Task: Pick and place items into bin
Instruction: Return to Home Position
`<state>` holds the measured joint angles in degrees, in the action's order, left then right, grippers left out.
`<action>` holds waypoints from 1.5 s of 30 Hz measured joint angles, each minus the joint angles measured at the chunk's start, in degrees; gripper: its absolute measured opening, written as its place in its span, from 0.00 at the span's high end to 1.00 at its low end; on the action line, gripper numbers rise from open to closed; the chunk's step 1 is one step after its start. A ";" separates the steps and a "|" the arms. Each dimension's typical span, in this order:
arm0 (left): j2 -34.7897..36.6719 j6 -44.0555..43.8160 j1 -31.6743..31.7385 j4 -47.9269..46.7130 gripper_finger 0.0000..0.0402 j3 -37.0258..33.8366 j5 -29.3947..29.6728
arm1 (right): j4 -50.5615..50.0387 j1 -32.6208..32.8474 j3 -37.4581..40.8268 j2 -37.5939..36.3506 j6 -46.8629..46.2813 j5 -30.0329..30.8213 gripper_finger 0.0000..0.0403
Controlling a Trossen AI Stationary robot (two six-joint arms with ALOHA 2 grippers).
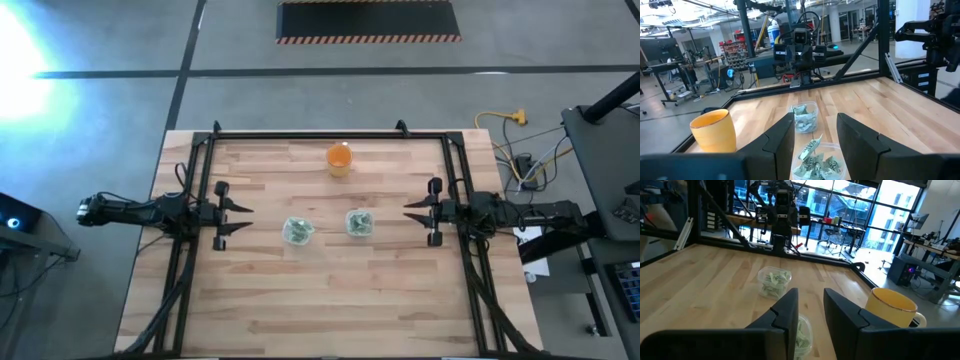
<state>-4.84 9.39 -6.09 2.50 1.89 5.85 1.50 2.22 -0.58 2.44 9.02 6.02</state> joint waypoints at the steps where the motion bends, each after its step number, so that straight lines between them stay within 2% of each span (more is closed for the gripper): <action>1: 0.00 0.00 0.00 0.00 0.67 0.00 0.00 | 0.02 0.00 0.00 0.00 0.00 0.00 0.80; 14: 0.00 0.00 0.02 0.02 0.67 0.02 -0.01 | 0.00 0.00 0.00 0.00 0.00 0.00 0.78; 25: 0.00 0.00 0.00 0.00 0.67 0.07 -0.02 | 0.00 0.00 0.00 0.00 0.00 0.00 0.81; 36: 0.00 0.00 0.02 0.02 0.67 0.07 -0.02 | 0.01 0.00 0.00 0.01 0.00 0.00 0.78; 45: 0.00 0.00 0.02 0.02 0.67 0.07 -0.02 | 0.00 0.00 0.00 0.01 0.00 0.00 0.81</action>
<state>-4.84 9.39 -6.07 2.52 1.96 5.82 1.50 2.22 -0.58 2.45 9.02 6.02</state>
